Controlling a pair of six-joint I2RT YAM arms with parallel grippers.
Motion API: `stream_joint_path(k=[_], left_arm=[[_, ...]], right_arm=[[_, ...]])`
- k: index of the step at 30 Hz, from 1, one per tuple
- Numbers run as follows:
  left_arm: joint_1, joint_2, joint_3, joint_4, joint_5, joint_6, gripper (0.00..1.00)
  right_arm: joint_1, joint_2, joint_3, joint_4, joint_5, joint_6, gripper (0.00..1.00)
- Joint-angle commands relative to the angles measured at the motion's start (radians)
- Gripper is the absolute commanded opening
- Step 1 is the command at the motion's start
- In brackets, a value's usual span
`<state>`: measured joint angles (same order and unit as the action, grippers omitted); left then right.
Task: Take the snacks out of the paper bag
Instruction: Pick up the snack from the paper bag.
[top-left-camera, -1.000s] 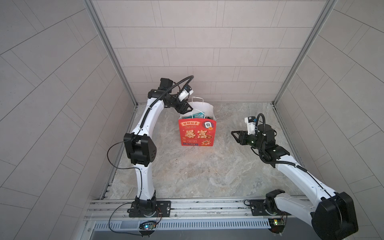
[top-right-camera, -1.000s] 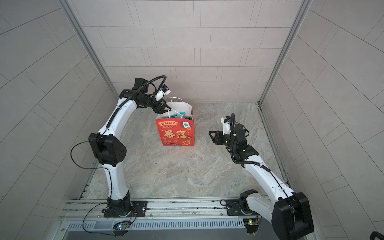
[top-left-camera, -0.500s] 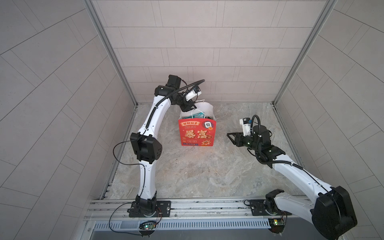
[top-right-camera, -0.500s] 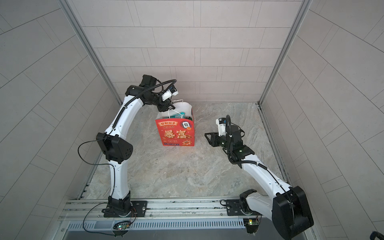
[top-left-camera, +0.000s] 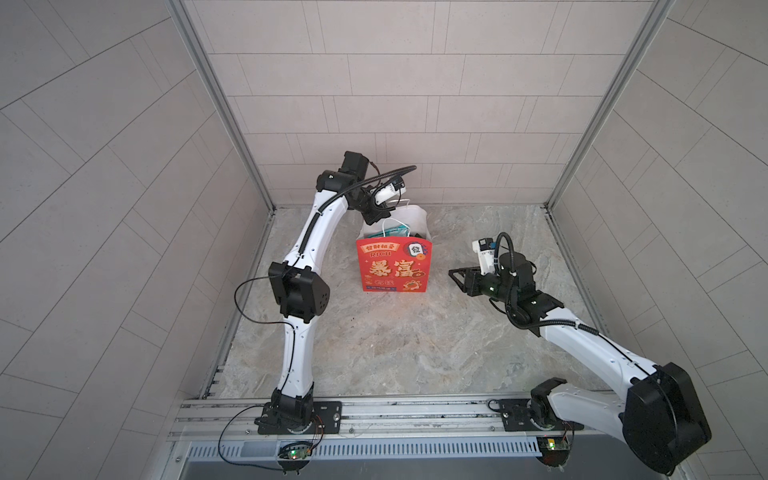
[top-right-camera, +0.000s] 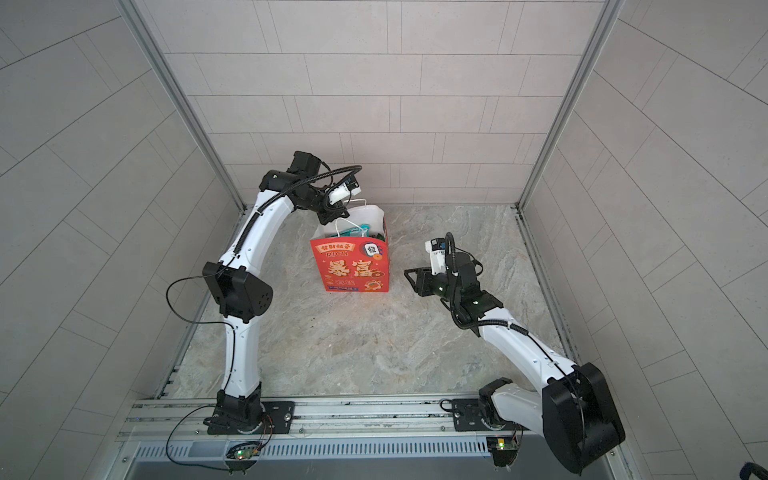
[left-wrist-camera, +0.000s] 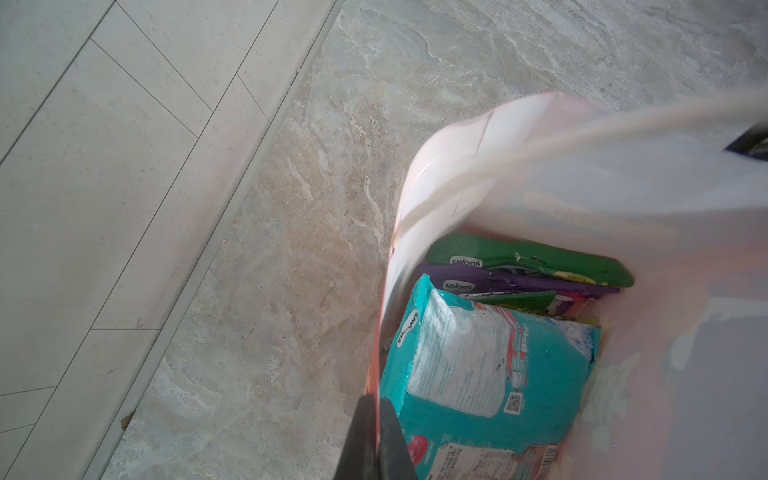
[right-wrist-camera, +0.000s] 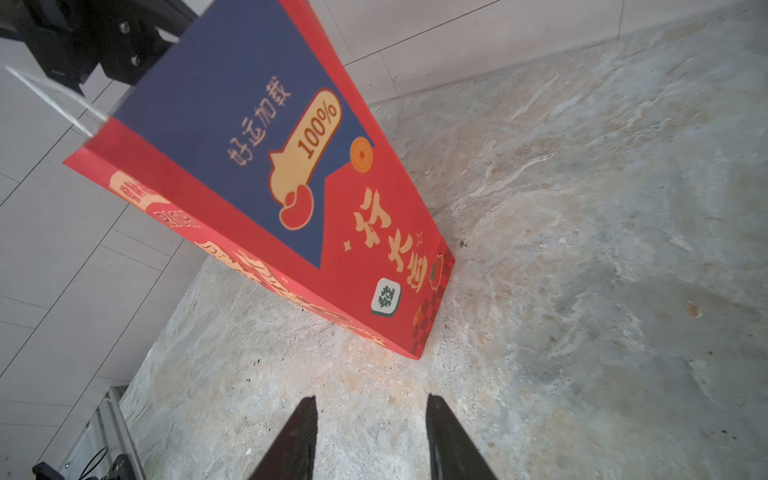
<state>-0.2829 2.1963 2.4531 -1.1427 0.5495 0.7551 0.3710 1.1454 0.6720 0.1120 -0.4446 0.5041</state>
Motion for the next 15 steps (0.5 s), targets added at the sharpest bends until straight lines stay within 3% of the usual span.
stream_joint_path(k=[1, 7, 15], left_arm=[[-0.014, -0.032, 0.029, -0.015, -0.004, -0.012, 0.0], [-0.015, -0.082, 0.028, -0.001, -0.045, -0.061, 0.0], [-0.027, -0.177, -0.012, 0.0, -0.028, -0.099, 0.0]], right_arm=[[0.03, -0.01, -0.001, -0.011, -0.001, -0.007, 0.42], [0.069, 0.025, -0.047, 0.079, -0.019, 0.092, 0.4], [0.112, 0.198, -0.058, 0.226, -0.024, 0.232, 0.3]])
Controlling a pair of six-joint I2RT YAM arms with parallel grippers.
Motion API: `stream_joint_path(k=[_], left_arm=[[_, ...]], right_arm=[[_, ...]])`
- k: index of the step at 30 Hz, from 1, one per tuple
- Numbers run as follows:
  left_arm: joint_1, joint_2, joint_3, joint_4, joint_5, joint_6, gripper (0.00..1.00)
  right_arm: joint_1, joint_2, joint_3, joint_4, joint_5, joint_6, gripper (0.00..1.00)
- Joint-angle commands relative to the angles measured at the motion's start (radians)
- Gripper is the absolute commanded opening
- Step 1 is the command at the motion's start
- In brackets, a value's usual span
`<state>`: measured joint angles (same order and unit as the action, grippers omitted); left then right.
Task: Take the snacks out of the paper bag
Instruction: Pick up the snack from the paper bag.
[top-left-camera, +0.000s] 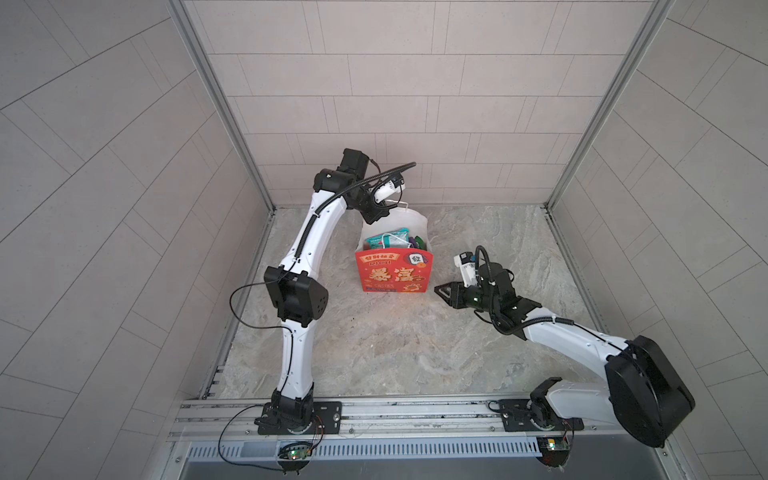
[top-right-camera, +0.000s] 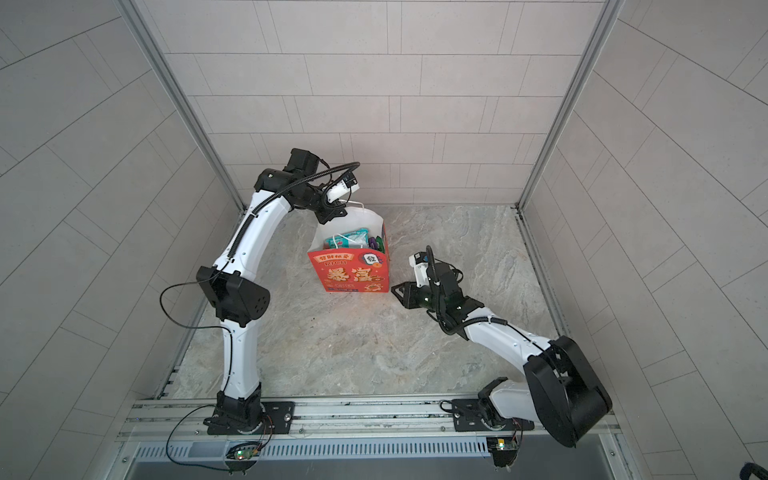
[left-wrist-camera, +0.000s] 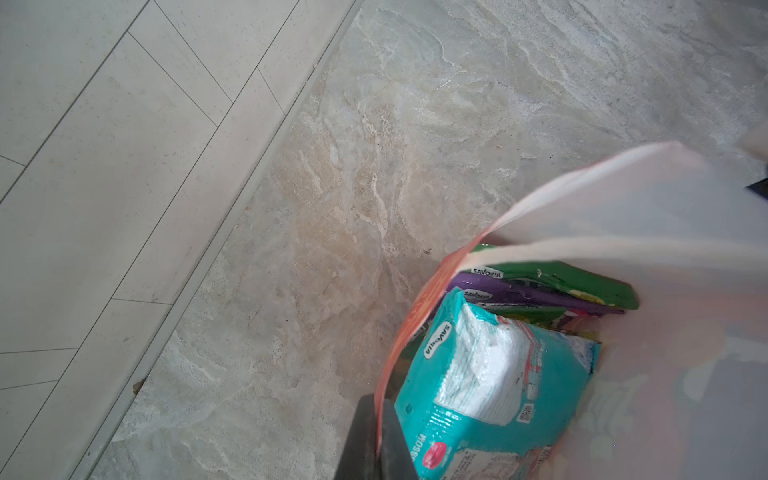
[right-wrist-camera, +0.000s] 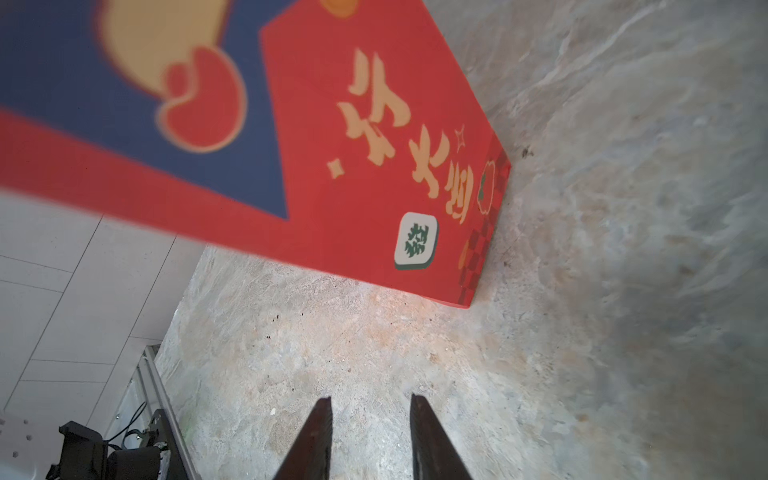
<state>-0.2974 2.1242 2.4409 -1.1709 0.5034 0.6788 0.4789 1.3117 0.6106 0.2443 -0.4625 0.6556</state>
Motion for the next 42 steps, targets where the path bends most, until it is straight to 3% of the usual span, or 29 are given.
stream_joint_path(k=[1, 13, 17, 22, 29, 35, 42], left_arm=[[-0.015, -0.117, -0.01, 0.03, 0.014, -0.028, 0.0], [-0.036, -0.254, -0.214, 0.145, -0.089, -0.14, 0.0], [-0.048, -0.344, -0.367, 0.216, -0.068, -0.11, 0.0], [-0.057, -0.468, -0.536, 0.292, -0.03, -0.103, 0.0], [-0.065, -0.509, -0.593, 0.318, -0.023, -0.109, 0.0], [-0.1, -0.555, -0.671, 0.366, -0.039, -0.129, 0.0], [-0.104, -0.587, -0.749, 0.481, -0.041, -0.186, 0.0]], right_arm=[[0.004, 0.053, 0.017, 0.114, -0.002, 0.1, 0.29], [-0.005, 0.216, 0.017, 0.303, -0.027, 0.266, 0.22], [-0.029, 0.215, -0.035, 0.304, -0.038, 0.294, 0.21], [-0.029, 0.156, -0.066, 0.162, -0.081, 0.236, 0.21], [-0.004, 0.156, -0.098, 0.182, -0.084, 0.266, 0.21], [0.003, 0.264, -0.088, 0.396, -0.082, 0.408, 0.19], [0.004, 0.53, -0.052, 0.798, -0.09, 0.65, 0.12]])
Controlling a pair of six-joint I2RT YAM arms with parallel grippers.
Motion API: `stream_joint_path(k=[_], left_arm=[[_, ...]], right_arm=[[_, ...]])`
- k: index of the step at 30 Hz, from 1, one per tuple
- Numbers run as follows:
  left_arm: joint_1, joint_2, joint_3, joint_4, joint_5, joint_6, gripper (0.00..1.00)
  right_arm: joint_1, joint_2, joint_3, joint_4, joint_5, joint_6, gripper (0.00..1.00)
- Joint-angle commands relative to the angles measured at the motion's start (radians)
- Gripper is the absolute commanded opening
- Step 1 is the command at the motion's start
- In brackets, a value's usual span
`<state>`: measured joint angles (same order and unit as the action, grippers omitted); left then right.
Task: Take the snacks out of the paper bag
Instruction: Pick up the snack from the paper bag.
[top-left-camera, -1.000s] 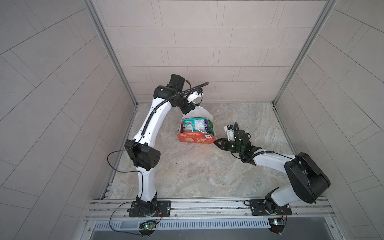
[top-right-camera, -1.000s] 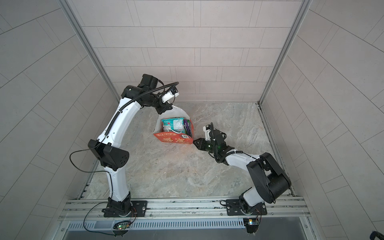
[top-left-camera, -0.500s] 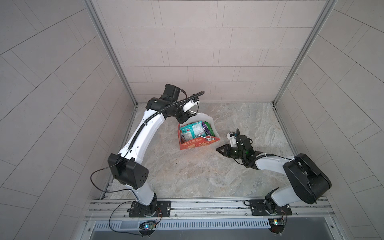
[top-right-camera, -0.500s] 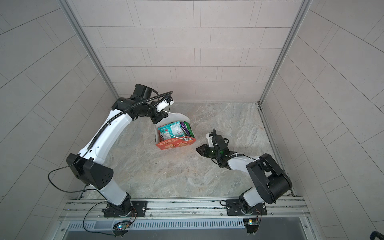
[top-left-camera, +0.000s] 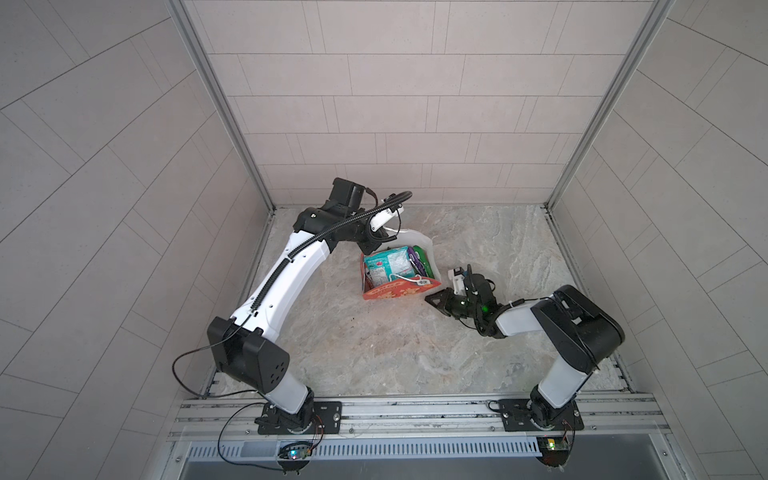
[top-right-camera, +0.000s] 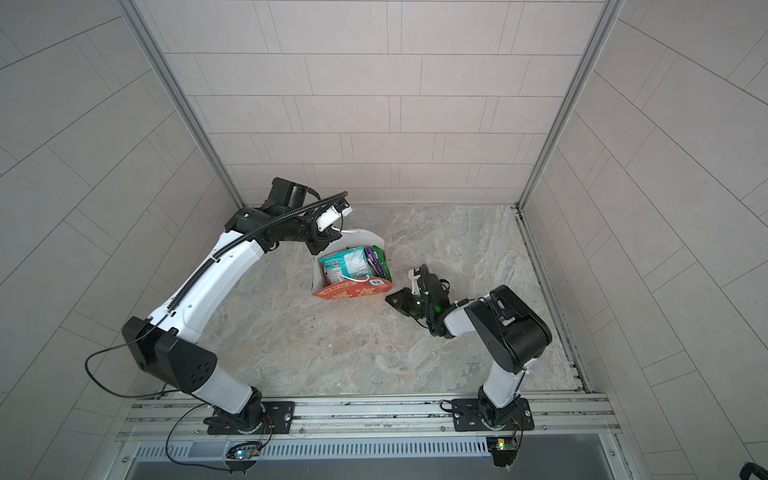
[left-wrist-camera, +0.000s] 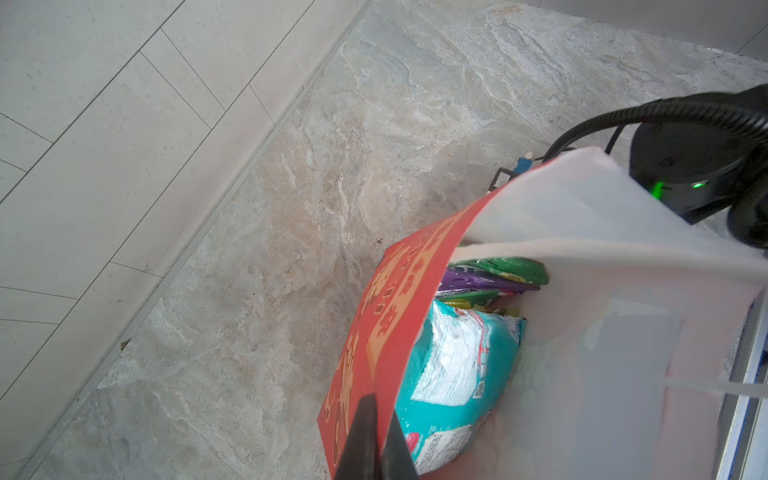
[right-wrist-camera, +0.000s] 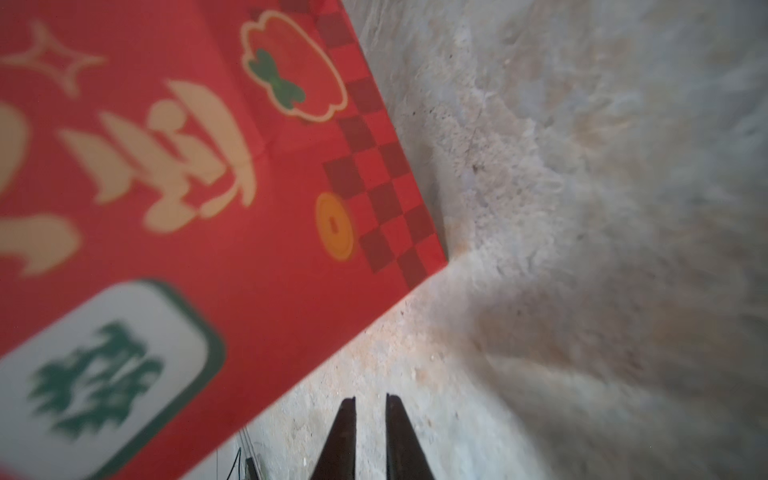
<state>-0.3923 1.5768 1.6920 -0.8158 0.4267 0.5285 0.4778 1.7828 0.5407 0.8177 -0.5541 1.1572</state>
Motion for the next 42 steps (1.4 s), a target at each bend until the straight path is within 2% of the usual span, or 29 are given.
stream_joint_path(k=[1, 6, 15, 18, 21, 25, 29, 32, 37, 40, 42], left_arm=[[-0.009, -0.038, -0.007, 0.143, 0.028, -0.039, 0.0], [-0.01, -0.015, 0.003, 0.179, -0.007, -0.027, 0.0], [0.005, 0.106, 0.073, 0.251, -0.048, -0.006, 0.0], [0.012, 0.136, 0.109, 0.241, -0.044, -0.003, 0.0], [0.01, 0.124, 0.079, 0.263, -0.005, -0.002, 0.0], [-0.004, 0.07, 0.007, 0.281, 0.035, -0.015, 0.0], [-0.022, -0.01, -0.097, 0.318, 0.038, -0.017, 0.0], [-0.035, -0.058, -0.171, 0.349, 0.034, -0.026, 0.0], [-0.074, -0.11, -0.274, 0.406, 0.007, -0.043, 0.0], [-0.094, -0.122, -0.312, 0.442, 0.007, -0.079, 0.0], [-0.104, -0.132, -0.339, 0.468, 0.01, -0.1, 0.0]], right_arm=[[0.005, 0.102, 0.03, 0.281, 0.006, 0.174, 0.1], [0.007, 0.218, 0.073, 0.36, 0.059, 0.226, 0.08], [-0.02, 0.329, 0.281, 0.249, 0.154, 0.196, 0.08], [-0.043, 0.344, 0.349, 0.142, 0.198, 0.145, 0.08], [-0.063, 0.343, 0.435, 0.043, 0.164, 0.095, 0.08], [-0.067, 0.277, 0.395, -0.008, 0.154, 0.033, 0.1], [-0.07, 0.162, 0.273, -0.083, 0.121, -0.057, 0.13], [-0.08, 0.005, 0.151, -0.196, 0.129, -0.181, 0.17], [-0.084, -0.371, 0.015, -0.576, 0.231, -0.424, 0.2], [-0.091, -0.625, -0.017, -0.81, 0.359, -0.503, 0.24], [-0.108, -0.822, -0.043, -0.895, 0.427, -0.579, 0.26]])
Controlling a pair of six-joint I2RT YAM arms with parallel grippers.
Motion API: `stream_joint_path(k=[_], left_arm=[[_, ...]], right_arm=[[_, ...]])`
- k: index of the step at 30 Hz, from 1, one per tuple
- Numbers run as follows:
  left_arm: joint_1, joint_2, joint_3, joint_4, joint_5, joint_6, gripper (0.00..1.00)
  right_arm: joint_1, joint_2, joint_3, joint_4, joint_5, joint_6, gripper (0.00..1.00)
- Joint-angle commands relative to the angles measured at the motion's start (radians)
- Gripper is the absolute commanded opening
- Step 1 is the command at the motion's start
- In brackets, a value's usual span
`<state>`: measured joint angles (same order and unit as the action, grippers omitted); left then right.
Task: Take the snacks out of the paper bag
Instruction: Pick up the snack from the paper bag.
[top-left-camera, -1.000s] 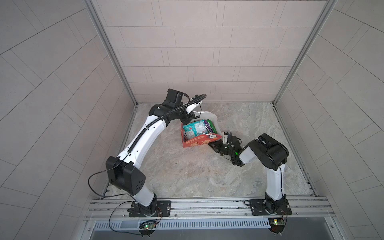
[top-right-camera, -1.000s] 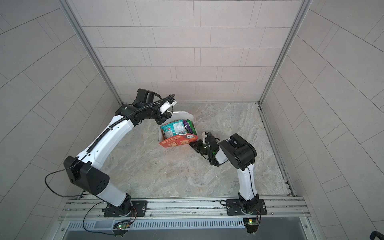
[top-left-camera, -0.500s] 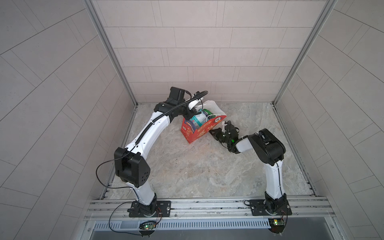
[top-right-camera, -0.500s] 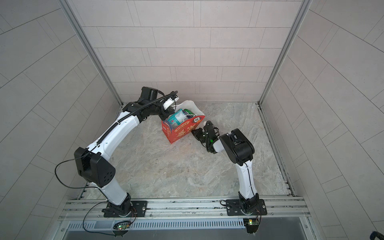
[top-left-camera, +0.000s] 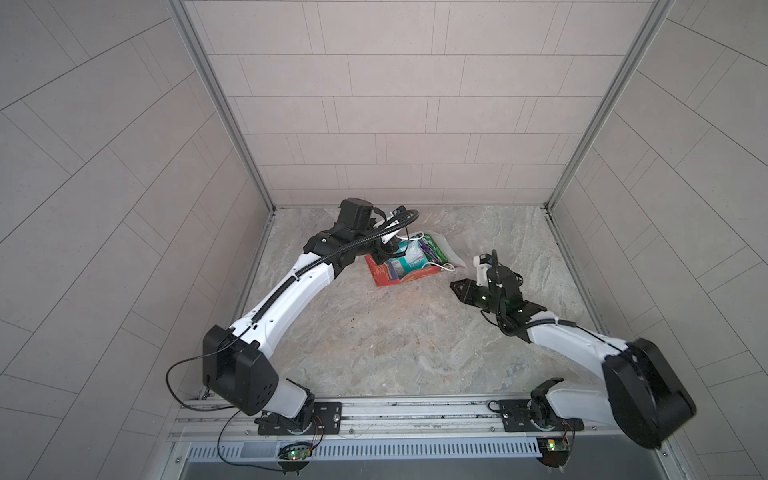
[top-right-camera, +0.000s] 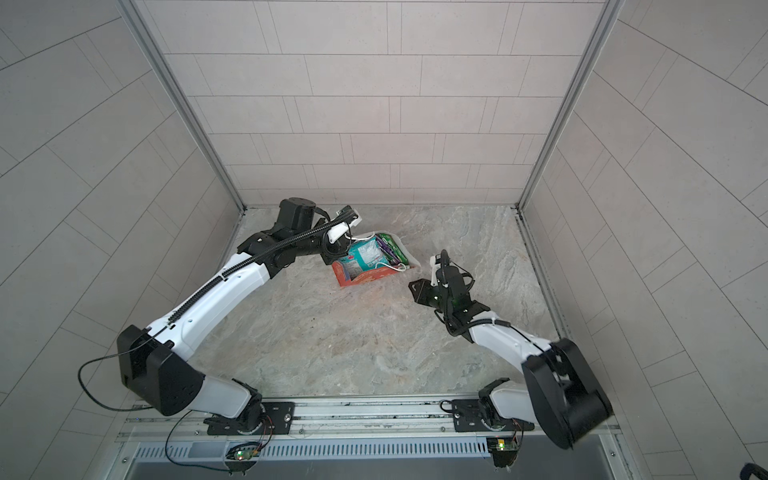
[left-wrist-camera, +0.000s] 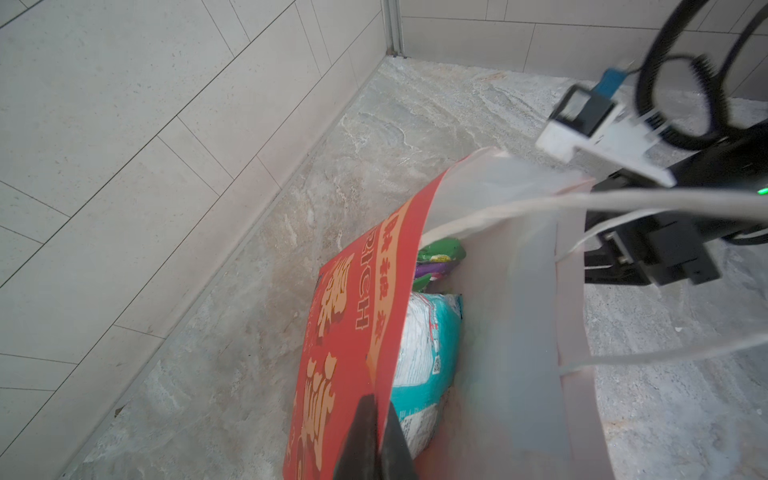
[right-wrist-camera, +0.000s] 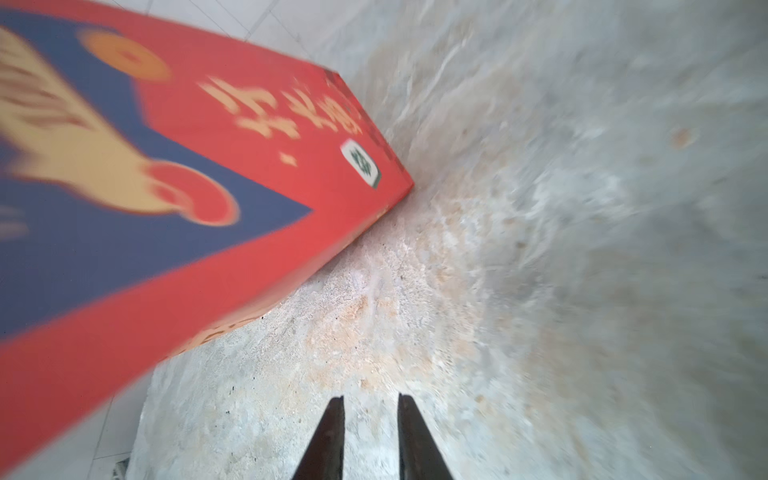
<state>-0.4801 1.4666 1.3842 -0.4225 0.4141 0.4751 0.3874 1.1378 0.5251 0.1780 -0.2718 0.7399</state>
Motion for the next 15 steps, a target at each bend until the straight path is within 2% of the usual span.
stream_joint_path(k=[1, 3, 6, 9, 12, 15], left_arm=[[-0.021, -0.028, -0.042, 0.085, 0.022, -0.051, 0.0], [-0.034, -0.042, -0.062, 0.092, 0.019, -0.058, 0.0], [-0.054, -0.058, -0.08, 0.092, 0.005, -0.065, 0.0], [-0.084, -0.078, -0.092, 0.099, -0.002, -0.085, 0.0], [-0.097, -0.089, -0.108, 0.128, -0.002, -0.117, 0.0], [-0.105, -0.089, -0.113, 0.134, -0.035, -0.166, 0.0]], right_arm=[[-0.029, -0.268, -0.029, -0.311, 0.184, -0.181, 0.28], [-0.081, -0.446, -0.002, -0.391, 0.204, -0.234, 0.31], [-0.153, -0.525, 0.14, -0.449, 0.079, -0.323, 0.31], [-0.157, -0.398, 0.325, -0.541, -0.068, -0.365, 0.3], [-0.141, -0.27, 0.393, -0.527, -0.23, -0.318, 0.25], [-0.063, -0.218, 0.397, -0.504, -0.217, -0.301, 0.21]])
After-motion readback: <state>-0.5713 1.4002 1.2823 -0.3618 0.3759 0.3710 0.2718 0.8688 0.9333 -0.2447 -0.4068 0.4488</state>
